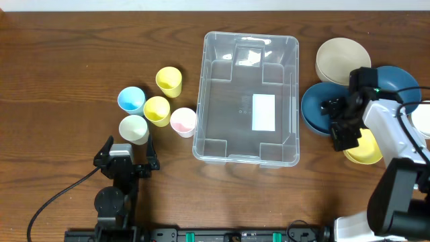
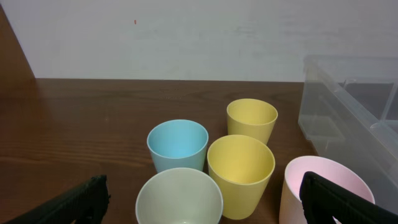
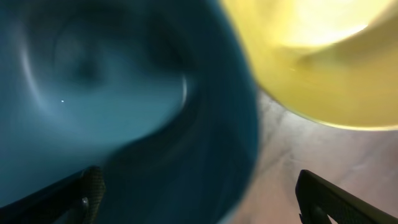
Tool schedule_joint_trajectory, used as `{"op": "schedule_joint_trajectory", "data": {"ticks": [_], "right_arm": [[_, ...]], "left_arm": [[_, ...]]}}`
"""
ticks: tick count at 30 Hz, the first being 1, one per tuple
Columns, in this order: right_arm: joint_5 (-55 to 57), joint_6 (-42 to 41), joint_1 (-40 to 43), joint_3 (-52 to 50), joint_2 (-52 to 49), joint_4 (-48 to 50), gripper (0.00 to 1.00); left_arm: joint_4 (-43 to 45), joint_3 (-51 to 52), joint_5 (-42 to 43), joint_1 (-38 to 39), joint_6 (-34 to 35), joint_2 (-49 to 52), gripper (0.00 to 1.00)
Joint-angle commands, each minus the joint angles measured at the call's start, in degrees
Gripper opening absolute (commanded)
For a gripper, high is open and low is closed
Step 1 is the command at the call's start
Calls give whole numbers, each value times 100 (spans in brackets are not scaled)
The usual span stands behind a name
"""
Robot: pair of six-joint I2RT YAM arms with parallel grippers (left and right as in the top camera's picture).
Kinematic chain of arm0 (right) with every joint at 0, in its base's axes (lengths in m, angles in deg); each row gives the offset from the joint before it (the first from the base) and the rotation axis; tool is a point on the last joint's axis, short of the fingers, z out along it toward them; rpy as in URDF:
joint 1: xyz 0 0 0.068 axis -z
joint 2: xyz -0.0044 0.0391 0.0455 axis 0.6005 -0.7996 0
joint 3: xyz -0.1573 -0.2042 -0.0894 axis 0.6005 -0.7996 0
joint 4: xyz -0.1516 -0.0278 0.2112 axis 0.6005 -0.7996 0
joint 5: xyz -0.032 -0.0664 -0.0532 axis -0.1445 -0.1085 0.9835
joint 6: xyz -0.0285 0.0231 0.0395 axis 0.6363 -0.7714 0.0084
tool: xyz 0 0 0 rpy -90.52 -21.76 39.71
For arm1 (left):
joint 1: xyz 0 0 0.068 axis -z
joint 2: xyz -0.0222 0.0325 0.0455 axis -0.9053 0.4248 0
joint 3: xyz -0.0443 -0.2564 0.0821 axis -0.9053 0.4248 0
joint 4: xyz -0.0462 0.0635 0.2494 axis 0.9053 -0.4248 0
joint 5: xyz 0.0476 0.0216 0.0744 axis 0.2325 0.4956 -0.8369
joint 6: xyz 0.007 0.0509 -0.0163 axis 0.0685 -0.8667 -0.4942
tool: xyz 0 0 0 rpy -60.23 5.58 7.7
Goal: Pack container
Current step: 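Move the right gripper over the dark-teal bowl stack and lower, then grasp the rim of the top dark-teal bowl with the right gripper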
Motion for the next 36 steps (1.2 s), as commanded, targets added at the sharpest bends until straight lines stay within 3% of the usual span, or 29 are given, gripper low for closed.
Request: {"op": "schedule_joint_trajectory", "data": {"ticks": [1, 8, 15, 20, 24, 36], "right_arm": [[68, -96, -57, 85, -192, 85, 99], [205, -94, -57, 85, -293, 122, 76], [284, -94, -72, 83, -323, 101, 25], [284, -94, -74, 83, -323, 96, 17], [284, -94, -72, 83, -323, 76, 1], [280, -92, 2, 94, -103, 79, 1]], "left_arm": [[-188, 122, 9, -20, -83, -24, 98], [-188, 122, 9, -20, -83, -24, 98], [-188, 122, 9, -20, -83, -24, 98], [-188, 122, 9, -20, -83, -24, 98], [-188, 122, 9, -20, -83, -24, 98], [-188, 122, 9, -20, -83, -24, 98]]}}
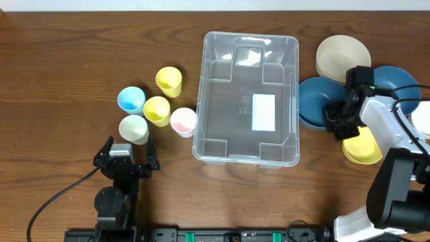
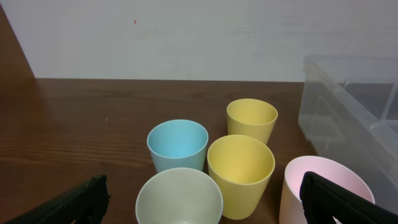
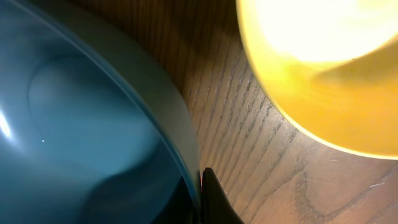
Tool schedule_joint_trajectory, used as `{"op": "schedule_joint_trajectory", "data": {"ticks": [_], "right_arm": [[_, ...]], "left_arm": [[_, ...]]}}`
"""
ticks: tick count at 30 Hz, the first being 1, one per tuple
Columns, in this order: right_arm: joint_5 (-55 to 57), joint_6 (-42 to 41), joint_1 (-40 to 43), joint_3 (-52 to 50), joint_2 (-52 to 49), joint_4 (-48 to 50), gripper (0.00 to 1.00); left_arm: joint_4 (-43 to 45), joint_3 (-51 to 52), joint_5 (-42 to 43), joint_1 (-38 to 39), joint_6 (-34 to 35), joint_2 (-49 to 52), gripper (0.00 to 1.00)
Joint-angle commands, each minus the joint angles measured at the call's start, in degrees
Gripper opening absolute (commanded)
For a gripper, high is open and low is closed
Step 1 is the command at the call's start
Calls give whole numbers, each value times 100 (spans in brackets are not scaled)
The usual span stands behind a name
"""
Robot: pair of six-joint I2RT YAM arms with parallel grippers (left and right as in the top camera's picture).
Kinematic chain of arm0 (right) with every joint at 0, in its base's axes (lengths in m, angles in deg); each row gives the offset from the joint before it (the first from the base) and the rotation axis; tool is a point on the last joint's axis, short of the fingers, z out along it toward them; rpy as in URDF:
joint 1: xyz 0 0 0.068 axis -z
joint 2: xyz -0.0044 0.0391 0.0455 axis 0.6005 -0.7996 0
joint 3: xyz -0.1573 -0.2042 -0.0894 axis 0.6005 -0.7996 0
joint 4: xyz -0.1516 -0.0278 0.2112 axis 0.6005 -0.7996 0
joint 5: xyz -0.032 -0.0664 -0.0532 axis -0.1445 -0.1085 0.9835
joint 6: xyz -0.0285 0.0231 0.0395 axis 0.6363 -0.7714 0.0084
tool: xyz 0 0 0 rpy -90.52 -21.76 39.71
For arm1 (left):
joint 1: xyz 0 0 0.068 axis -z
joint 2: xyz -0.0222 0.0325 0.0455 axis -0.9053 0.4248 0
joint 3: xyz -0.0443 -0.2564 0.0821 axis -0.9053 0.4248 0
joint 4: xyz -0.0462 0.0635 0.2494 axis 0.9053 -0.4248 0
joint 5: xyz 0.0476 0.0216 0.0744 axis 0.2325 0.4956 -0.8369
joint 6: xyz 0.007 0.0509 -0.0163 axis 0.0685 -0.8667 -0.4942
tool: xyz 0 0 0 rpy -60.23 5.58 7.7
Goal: Pack container
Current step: 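Grasp the rim of the top dark-teal bowl with the right gripper, then carry the teal bowl left and lower it into the container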
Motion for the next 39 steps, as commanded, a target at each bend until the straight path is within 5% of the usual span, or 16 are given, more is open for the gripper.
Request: {"op": "schedule_joint_trajectory", "data": {"ticks": [1, 18, 25, 31, 39], "right_arm": [[125, 31, 61, 33, 236, -55, 1], [22, 813, 284, 90, 3836, -31, 1], [-997, 1152, 35, 90, 5104, 555, 1], [-1244, 1211, -896, 90, 4811, 1167, 2], [-763, 2035, -2382, 282, 3145, 1928, 2]], "left_arm": [[-188, 122, 9, -20, -81, -24, 98], [-188, 122, 9, -20, -83, -24, 98], [-188, 122, 9, -20, -83, -24, 98], [-188, 122, 9, -20, -83, -24, 98], [-188, 122, 9, -20, -83, -24, 98]]}}
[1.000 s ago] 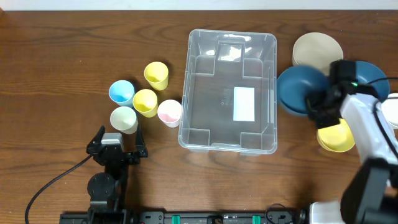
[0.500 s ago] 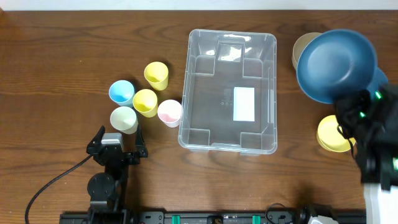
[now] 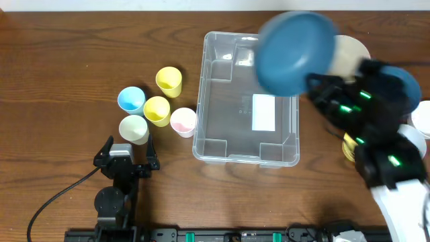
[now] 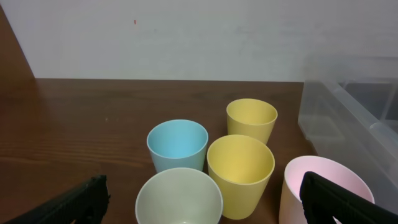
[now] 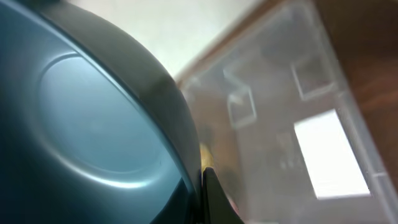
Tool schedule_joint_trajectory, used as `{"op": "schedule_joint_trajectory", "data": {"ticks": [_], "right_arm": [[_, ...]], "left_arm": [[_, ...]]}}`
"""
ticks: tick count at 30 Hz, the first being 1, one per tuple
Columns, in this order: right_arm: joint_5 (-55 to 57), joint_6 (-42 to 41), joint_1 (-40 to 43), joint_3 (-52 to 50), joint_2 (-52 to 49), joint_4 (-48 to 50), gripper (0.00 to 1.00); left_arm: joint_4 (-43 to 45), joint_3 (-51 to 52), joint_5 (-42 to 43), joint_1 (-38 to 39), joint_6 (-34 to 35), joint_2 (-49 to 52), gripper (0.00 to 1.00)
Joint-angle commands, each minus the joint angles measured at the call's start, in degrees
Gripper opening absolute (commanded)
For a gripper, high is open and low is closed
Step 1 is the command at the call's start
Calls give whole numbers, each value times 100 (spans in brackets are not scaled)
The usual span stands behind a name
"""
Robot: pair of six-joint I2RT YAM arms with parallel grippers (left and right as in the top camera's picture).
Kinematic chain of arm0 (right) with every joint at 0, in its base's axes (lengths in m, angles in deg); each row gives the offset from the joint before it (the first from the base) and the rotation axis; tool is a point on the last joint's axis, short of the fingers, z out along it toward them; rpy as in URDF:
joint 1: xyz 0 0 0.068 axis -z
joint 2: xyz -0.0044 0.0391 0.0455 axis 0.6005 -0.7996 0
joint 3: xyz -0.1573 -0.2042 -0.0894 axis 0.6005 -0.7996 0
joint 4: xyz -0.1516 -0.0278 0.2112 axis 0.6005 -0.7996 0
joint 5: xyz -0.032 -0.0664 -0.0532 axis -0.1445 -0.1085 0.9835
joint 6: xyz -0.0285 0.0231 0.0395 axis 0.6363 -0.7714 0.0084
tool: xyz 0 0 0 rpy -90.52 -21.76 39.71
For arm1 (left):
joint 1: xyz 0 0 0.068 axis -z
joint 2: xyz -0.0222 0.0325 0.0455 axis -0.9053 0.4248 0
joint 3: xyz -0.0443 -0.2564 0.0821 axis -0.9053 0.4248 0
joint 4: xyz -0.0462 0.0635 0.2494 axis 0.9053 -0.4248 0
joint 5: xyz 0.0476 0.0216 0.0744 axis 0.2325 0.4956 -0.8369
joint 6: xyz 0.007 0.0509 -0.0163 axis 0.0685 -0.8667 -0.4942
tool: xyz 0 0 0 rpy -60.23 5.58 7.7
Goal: Pack container
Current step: 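Carry the teal bowl left and lower it into the container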
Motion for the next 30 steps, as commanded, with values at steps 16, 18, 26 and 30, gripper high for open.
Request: {"op": "schedule_joint_trajectory", "data": {"ticks": [16, 18, 26, 30], "right_arm": [[1016, 656, -896, 1700, -3049, -271, 2], [1150, 643, -896, 1700, -3213, -339, 2], [1123, 505, -896, 1700, -3930, -387, 1], [1145, 505, -896, 1700, -4148, -389, 1]], "left_arm": [[-188, 125, -2, -20, -83, -24, 98], [-188, 125, -2, -20, -83, -24, 98], [-188, 125, -2, -20, -83, -24, 98], [-188, 125, -2, -20, -83, -24, 98]]}}
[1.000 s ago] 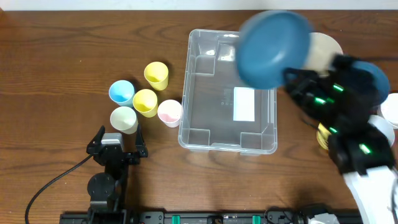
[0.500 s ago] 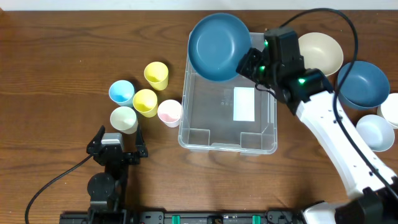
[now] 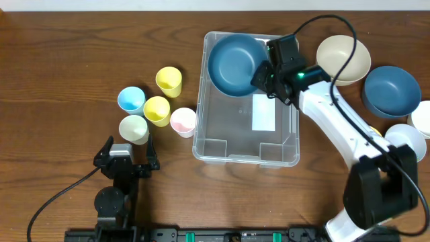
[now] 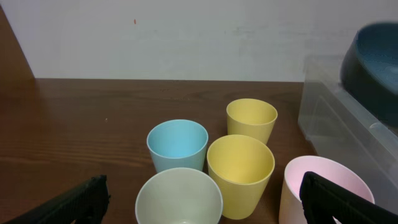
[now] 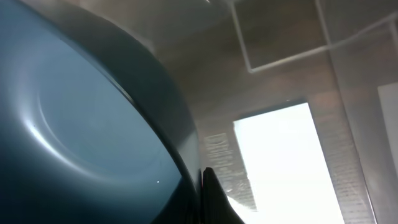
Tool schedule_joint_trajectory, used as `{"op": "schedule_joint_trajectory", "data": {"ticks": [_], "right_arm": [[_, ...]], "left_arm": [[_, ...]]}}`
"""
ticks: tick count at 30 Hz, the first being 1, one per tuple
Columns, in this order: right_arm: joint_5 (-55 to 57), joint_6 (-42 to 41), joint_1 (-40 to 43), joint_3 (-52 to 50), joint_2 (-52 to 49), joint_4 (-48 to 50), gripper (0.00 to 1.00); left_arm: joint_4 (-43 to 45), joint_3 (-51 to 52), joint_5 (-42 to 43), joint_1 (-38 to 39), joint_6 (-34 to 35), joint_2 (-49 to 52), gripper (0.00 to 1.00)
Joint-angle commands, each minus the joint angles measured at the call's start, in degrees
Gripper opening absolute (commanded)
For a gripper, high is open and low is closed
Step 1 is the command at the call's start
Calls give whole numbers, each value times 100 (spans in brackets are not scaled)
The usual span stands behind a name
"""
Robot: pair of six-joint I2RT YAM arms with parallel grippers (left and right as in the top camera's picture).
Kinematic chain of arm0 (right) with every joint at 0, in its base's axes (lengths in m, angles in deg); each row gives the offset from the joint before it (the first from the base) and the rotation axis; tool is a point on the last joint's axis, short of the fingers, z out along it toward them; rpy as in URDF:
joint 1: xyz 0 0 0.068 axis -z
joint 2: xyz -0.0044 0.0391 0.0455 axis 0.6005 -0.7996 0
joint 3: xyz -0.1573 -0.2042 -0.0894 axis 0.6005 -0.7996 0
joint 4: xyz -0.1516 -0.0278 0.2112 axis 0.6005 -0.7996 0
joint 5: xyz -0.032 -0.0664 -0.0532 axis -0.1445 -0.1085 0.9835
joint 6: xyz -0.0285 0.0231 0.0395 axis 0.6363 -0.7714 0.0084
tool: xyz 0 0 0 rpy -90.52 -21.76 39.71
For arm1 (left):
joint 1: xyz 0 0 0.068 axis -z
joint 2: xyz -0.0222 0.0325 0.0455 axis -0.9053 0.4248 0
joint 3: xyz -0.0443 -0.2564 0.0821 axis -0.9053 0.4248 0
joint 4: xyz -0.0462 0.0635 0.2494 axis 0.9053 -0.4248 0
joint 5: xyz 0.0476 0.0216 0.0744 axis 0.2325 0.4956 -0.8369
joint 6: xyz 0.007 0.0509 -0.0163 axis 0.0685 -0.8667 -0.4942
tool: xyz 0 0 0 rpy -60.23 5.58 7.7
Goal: Pack container
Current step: 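Carry the teal bowl left and lower it into the container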
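A clear plastic container stands mid-table. My right gripper is shut on the rim of a dark blue bowl, holding it over the container's far end; the bowl fills the right wrist view, with the container floor and its white label below. A second dark blue bowl, a beige bowl and white bowls sit at the right. Cups stand left of the container: blue, two yellow, pale green, pink. My left gripper rests open near the front edge.
The wall rises behind the table's far edge in the left wrist view. The right arm stretches across the container's right rim. A cable trails from the left arm at the front left.
My right gripper has brought the dark blue bowl down from high above the container's far right to low over its far end. The left arm and cups are unchanged.
My right gripper stood open over the near dark blue bowl at the right. Then it was shut on that bowl's rim on the table. Then the bowl was lifted high over the container, and now it hangs low inside the container's far end.
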Motion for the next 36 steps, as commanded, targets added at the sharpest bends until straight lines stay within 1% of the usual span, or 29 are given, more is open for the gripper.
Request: {"op": "schedule_joint_trajectory", "data": {"ticks": [1, 13, 20, 27, 31, 33, 36], "right_arm": [[98, -96, -37, 131, -136, 22, 1], [101, -188, -37, 131, -483, -26, 2], [101, -186, -37, 131, -529, -48, 9], [103, -186, -35, 131, -529, -44, 25], [103, -181, -17, 131, -529, -44, 41], [101, -175, -4, 138, -527, -46, 46], [92, -28, -4, 192, -527, -55, 49]], "left_arm": [[-188, 125, -2, -20, -81, -24, 98], [-188, 125, -2, -20, -81, -24, 98], [-188, 125, -2, -20, -81, -24, 98], [-188, 125, -2, -20, -81, -24, 98], [-188, 125, -2, -20, -81, -24, 98], [-188, 125, -2, -20, -81, -24, 98], [-188, 125, -2, -20, -81, -24, 98]]}}
